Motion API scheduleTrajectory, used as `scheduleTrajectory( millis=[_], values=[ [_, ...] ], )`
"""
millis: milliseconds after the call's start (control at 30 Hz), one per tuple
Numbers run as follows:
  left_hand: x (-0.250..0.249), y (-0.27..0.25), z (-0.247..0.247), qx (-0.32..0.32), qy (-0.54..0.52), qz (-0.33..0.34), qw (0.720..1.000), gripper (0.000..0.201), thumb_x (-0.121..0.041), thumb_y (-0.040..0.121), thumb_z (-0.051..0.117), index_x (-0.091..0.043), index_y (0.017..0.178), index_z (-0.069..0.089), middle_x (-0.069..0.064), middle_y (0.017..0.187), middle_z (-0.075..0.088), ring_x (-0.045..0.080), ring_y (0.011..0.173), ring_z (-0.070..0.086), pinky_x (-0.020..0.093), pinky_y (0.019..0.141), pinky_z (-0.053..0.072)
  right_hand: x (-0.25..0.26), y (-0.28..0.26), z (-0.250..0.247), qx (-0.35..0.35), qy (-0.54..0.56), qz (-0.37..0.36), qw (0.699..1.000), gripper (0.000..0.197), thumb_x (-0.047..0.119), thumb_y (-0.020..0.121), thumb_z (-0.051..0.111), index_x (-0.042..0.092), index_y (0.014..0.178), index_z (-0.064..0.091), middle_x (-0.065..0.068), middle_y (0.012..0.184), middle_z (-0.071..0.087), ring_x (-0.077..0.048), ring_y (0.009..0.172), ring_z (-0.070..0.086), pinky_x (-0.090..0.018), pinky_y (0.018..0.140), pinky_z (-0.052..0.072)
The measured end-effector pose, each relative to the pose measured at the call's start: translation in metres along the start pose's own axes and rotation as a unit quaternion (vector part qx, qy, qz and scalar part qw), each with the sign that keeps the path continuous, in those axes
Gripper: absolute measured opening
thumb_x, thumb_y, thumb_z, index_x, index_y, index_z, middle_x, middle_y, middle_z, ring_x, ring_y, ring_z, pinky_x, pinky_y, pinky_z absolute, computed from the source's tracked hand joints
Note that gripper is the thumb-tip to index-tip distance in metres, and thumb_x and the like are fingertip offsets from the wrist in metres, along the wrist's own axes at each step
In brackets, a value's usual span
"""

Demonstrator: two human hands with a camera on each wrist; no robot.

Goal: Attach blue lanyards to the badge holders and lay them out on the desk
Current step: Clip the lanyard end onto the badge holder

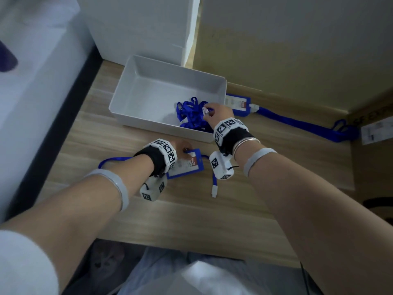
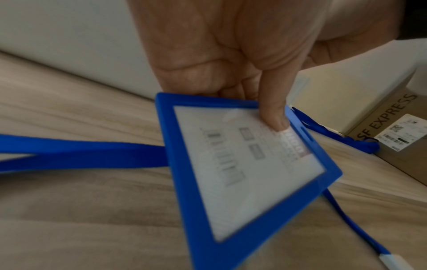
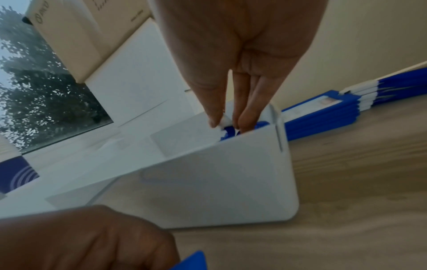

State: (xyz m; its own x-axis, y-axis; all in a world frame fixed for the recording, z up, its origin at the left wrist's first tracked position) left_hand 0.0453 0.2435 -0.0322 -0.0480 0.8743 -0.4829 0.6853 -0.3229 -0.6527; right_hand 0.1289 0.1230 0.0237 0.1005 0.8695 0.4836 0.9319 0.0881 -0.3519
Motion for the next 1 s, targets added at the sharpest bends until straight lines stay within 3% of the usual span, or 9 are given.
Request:
scheduleTrajectory(
  millis=[100, 200, 300, 433, 500, 733, 867, 1000],
  values=[
    [-0.007, -0.001, 0.0, -0.002, 0.004, 0.008, 1.0, 0.034, -0.023, 0.091, 0.056, -0.004, 0.12, 0.057, 0.013, 0.123, 0.061, 0.029, 0.112, 0.057, 0.03, 0.083, 0.041, -0.006, -0.004, -0.015, -0.035, 0.006, -0.005, 0.999, 0.037, 0.021, 0.093, 0.053, 0.023, 0.129, 0.055, -0.003, 0.119, 0.065, -0.02, 0.109, 0.06, -0.024, 0.083, 0.046],
    [-0.014, 0.0, 0.0, -0.015, 0.002, 0.016, 1.0, 0.034, -0.02, 0.089, 0.059, -0.003, 0.118, 0.058, 0.015, 0.121, 0.062, 0.03, 0.111, 0.058, 0.028, 0.079, 0.041, -0.016, -0.013, -0.024, -0.055, 0.01, -0.015, 0.998, 0.025, 0.012, 0.092, 0.049, 0.016, 0.106, 0.068, -0.005, 0.105, 0.066, -0.02, 0.092, 0.06, -0.023, 0.072, 0.041],
    [-0.019, 0.003, 0.003, -0.019, 0.014, 0.018, 1.0, 0.037, -0.021, 0.088, 0.061, -0.002, 0.12, 0.058, 0.016, 0.123, 0.062, 0.031, 0.112, 0.058, 0.03, 0.087, 0.043, -0.037, -0.029, -0.016, -0.011, 0.053, -0.01, 0.998, 0.021, 0.007, 0.089, 0.051, 0.014, 0.093, 0.07, -0.001, 0.089, 0.063, -0.013, 0.083, 0.055, -0.024, 0.073, 0.043],
    [-0.02, 0.006, 0.011, -0.016, 0.02, 0.013, 1.0, 0.039, -0.022, 0.087, 0.063, -0.003, 0.12, 0.058, 0.015, 0.123, 0.061, 0.029, 0.113, 0.057, 0.033, 0.094, 0.044, -0.07, -0.051, 0.006, 0.057, 0.09, 0.008, 0.994, 0.017, 0.006, 0.088, 0.056, 0.012, 0.095, 0.071, 0.012, 0.075, 0.058, -0.003, 0.069, 0.051, -0.023, 0.072, 0.044],
    [-0.02, 0.008, 0.013, -0.017, 0.009, 0.01, 1.0, 0.04, -0.02, 0.087, 0.062, -0.002, 0.122, 0.057, 0.015, 0.126, 0.06, 0.029, 0.115, 0.056, 0.032, 0.095, 0.043, -0.08, -0.059, 0.022, 0.123, 0.052, -0.009, 0.991, 0.021, 0.003, 0.087, 0.057, 0.011, 0.098, 0.072, 0.007, 0.075, 0.057, -0.01, 0.074, 0.052, -0.026, 0.077, 0.044],
    [-0.019, 0.011, 0.013, -0.029, 0.002, -0.011, 1.0, 0.042, -0.02, 0.09, 0.058, -0.002, 0.128, 0.052, 0.015, 0.131, 0.056, 0.028, 0.121, 0.053, 0.03, 0.098, 0.04, -0.1, -0.081, 0.076, 0.285, -0.048, -0.037, 0.957, 0.036, -0.006, 0.084, 0.056, 0.019, 0.103, 0.073, -0.004, 0.105, 0.066, -0.015, 0.095, 0.059, -0.027, 0.088, 0.049],
    [-0.019, 0.011, 0.024, -0.025, 0.005, -0.017, 1.0, 0.04, -0.02, 0.089, 0.059, -0.002, 0.125, 0.055, 0.015, 0.128, 0.059, 0.028, 0.118, 0.055, 0.03, 0.095, 0.042, -0.11, -0.081, 0.082, 0.276, -0.068, -0.047, 0.958, 0.034, -0.005, 0.082, 0.06, 0.017, 0.104, 0.073, 0.002, 0.089, 0.059, -0.012, 0.086, 0.054, -0.022, 0.079, 0.044],
    [-0.025, 0.013, 0.031, -0.013, 0.006, -0.016, 1.0, 0.042, -0.021, 0.089, 0.06, -0.005, 0.127, 0.054, 0.013, 0.13, 0.058, 0.027, 0.12, 0.054, 0.029, 0.098, 0.041, -0.134, -0.074, 0.063, 0.237, -0.079, -0.012, 0.968, 0.022, 0.008, 0.079, 0.072, 0.016, 0.099, 0.075, 0.003, 0.082, 0.061, -0.01, 0.081, 0.055, -0.019, 0.071, 0.046]
  ],
)
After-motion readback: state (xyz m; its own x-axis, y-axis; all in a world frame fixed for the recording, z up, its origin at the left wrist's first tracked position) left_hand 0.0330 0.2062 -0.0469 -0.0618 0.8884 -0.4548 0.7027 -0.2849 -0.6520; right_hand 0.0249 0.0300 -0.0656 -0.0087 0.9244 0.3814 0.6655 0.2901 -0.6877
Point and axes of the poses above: each hand's wrist, its own y-axis towards the middle knuckle, its own z-axis out of the palm, x = y × z, the point moved 5 cm from there along y, towards the middle knuckle
